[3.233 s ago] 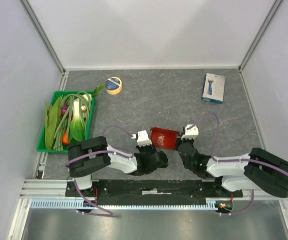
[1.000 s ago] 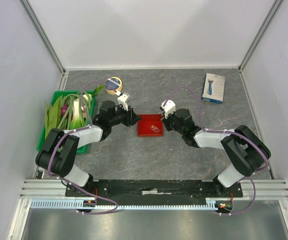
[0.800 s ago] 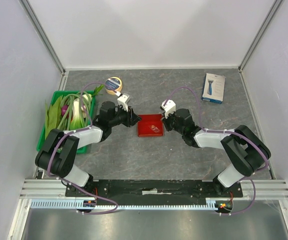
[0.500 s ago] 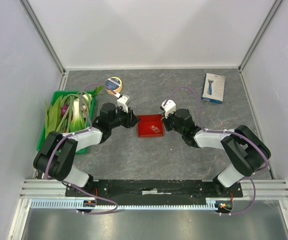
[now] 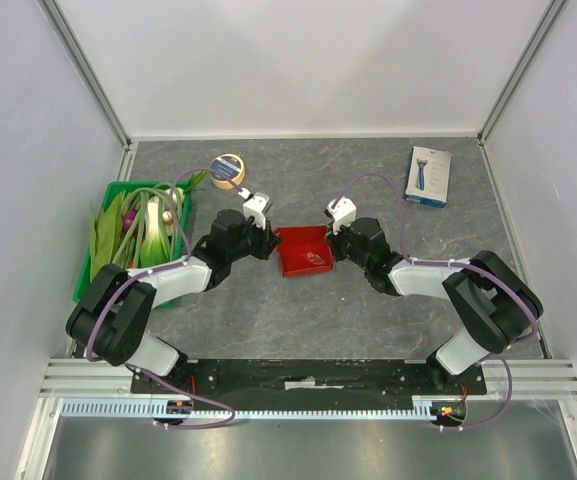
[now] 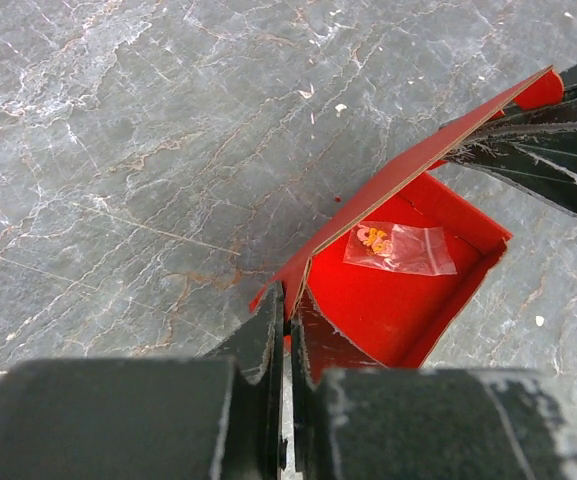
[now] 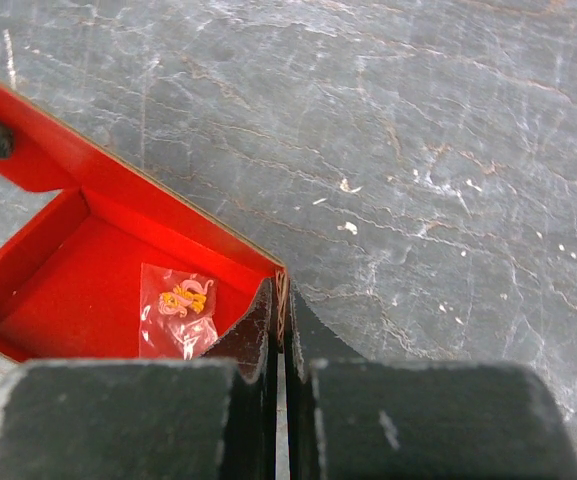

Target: Fold the paper box

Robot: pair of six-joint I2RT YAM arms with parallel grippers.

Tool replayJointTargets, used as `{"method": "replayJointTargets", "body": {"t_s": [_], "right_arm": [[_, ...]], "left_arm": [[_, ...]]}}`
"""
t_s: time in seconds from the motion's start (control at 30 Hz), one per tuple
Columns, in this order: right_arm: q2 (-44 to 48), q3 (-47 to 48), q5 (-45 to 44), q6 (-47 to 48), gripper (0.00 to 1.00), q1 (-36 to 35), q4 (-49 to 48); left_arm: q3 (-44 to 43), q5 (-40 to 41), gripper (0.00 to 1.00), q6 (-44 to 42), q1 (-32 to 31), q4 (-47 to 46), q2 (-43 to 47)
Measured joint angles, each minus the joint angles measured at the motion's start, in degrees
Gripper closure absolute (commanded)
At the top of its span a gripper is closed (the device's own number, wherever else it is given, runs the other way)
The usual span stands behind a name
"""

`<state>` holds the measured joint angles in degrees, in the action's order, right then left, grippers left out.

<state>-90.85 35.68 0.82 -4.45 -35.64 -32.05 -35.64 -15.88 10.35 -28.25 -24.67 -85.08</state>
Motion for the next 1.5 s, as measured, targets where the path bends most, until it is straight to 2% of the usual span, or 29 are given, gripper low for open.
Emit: {"method": "replayJointTargets", "body": {"t_s": [0.17, 0.37, 0.57, 0.73, 0.97, 1.23, 1.5], "right_arm": [[1.53, -1.4, -8.48, -6.86, 1.0, -2.08, 0.11], [3.52, -0.46, -25.88, -17.14, 1.0, -8.96, 6.62], [3.52, 1.73, -39.87, -26.12, 1.0, -14.01, 11.04], [3.39, 1.07, -45.97, -31.67, 1.0, -15.21, 11.52], [-0.57, 1.01, -51.56, -35.78, 1.0, -16.79, 9.57], [-1.49, -3.34, -56.3, -34.18, 1.0, -20.13, 0.24], [-1.46, -8.59, -60.63, -31.15, 1.0, -23.93, -8.39]], "left_arm": [[-2.03, 11.19, 0.98, 1.81, -5.95, 3.02, 0.17], [-4.63, 29.07, 0.98, 5.57, -14.12, 5.77, -0.26], [-9.92, 41.35, 0.98, 10.1, -17.79, 8.74, -2.89], [-9.57, 46.03, 0.98, 14.27, -20.48, 6.1, -4.52], [-5.11, 47.71, 0.98, 18.53, -21.4, -1.07, -6.4], [1.33, 48.68, 0.98, 20.5, -22.32, -12.92, -6.54], [6.4, 52.11, 0.98, 20.83, -25.79, -23.67, -8.02]]}}
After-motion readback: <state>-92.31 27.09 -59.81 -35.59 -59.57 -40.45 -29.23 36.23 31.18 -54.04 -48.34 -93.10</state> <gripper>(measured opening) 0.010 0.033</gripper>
